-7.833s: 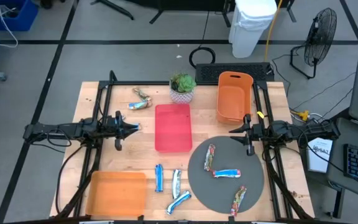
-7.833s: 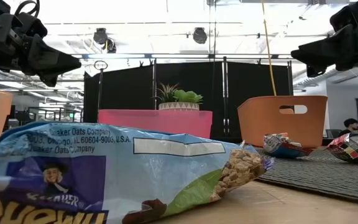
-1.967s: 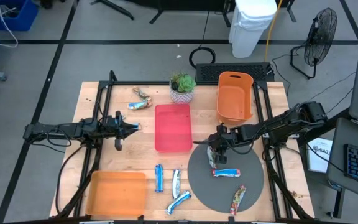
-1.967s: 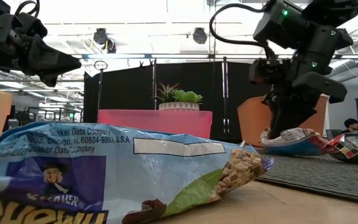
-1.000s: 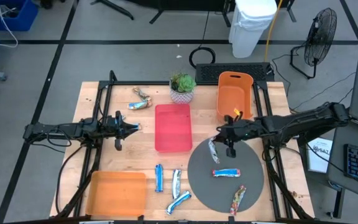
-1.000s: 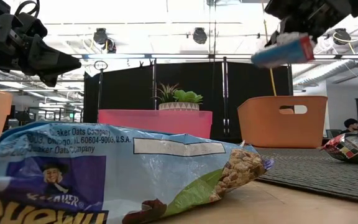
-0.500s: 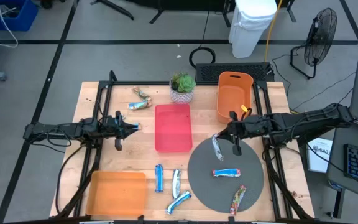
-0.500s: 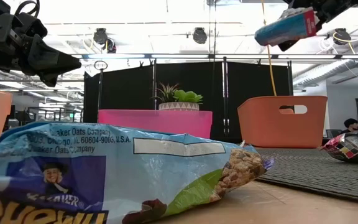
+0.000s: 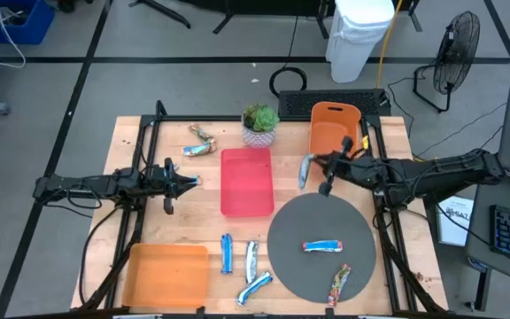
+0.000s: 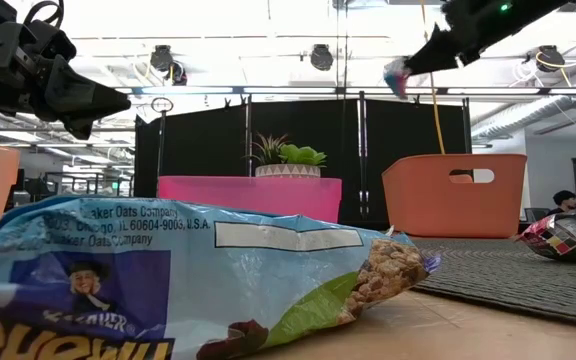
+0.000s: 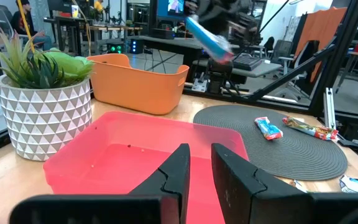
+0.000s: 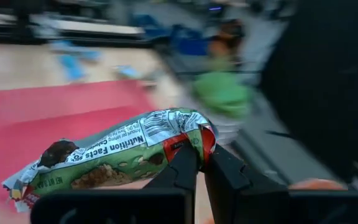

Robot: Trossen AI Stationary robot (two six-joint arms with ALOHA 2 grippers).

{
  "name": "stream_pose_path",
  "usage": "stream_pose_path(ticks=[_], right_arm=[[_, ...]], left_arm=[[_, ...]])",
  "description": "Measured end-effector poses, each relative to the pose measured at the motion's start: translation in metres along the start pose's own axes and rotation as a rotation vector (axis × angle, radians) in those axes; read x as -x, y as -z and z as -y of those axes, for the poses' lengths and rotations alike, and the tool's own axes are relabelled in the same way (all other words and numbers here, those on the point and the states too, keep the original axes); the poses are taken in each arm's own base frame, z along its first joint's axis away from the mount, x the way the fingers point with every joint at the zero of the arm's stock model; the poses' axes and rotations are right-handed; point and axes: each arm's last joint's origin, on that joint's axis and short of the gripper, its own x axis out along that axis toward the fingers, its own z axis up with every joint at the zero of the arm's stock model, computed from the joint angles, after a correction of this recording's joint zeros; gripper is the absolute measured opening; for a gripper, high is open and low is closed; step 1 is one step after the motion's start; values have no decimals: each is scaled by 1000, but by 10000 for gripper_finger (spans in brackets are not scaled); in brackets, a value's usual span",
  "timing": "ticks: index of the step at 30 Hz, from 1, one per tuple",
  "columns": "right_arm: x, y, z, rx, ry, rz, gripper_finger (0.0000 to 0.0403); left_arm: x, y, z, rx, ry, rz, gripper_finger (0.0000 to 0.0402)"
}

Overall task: Pick and place Granola Bars by type
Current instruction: Put the green/red granola bar into the top right orange bin

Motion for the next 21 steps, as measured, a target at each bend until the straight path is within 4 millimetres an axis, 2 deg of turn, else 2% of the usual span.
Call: stream_pose_path(ticks=[4,13,17,21], right_arm=[[-3,-1,9,60,161,-7,13],[-9,-2,23,92,231,-19,13],[-10,-10,35,81,294,30,13],[-8,-25,57,63,363,59,13]], left_arm=[[0,0,0,0,0,0,72],[0,0,0,0,0,0,72],[0,0,0,0,0,0,72],[0,0,0,0,0,0,72]])
